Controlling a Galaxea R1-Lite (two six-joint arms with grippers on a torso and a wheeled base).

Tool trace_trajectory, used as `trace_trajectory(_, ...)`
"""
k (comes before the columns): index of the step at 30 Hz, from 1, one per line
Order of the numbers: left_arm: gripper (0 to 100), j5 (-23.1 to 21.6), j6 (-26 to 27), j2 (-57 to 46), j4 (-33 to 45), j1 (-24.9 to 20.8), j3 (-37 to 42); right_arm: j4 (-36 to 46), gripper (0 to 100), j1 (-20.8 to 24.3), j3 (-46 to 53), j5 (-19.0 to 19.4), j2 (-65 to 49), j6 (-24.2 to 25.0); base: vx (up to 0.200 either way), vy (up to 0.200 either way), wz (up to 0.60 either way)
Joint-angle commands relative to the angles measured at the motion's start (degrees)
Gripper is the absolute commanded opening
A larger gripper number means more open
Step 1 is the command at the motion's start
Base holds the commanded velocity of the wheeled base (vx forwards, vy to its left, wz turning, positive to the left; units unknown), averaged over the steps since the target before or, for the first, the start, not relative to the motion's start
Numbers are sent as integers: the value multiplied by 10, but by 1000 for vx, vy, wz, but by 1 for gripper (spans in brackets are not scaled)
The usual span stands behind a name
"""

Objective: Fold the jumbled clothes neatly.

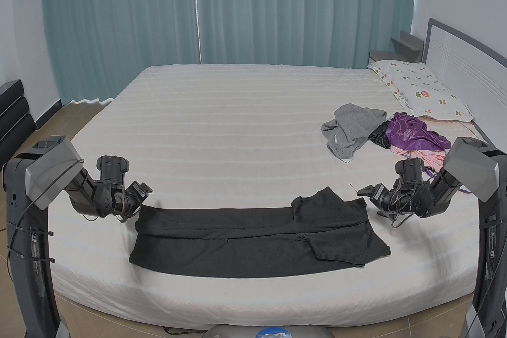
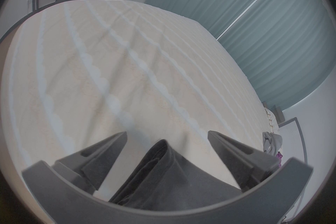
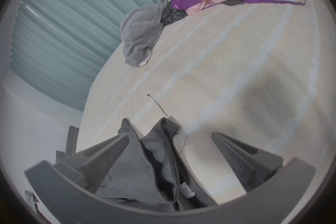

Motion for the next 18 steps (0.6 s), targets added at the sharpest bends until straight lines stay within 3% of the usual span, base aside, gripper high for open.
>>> trace_trajectory(1, 100, -14, -4, -69, 2, 12, 59, 1, 100, 1, 43, 0, -56, 6, 0, 0, 0)
trace_trajectory(7, 100, -24, -7, -132, -3, 10, 146, 1, 100, 10, 116, 2, -119, 5, 0, 0, 0)
trace_trajectory(8, 100, -35, -7, -158, -3, 6, 197, -16, 100, 18, 187, 7, -155, 5, 0, 0, 0)
trace_trajectory(12, 100, -62, -9, -186, -5, -4, 258, -144, 100, 25, 307, 31, -186, 6, 0, 0, 0)
trace_trajectory(16, 100, -67, -9, -194, -7, -6, 293, -268, 100, 36, 406, 31, -192, 5, 0, 0, 0)
trace_trajectory(18, 100, -67, -9, -194, -13, -6, 300, -299, 100, 39, 434, 33, -190, 6, -200, 0, 0)
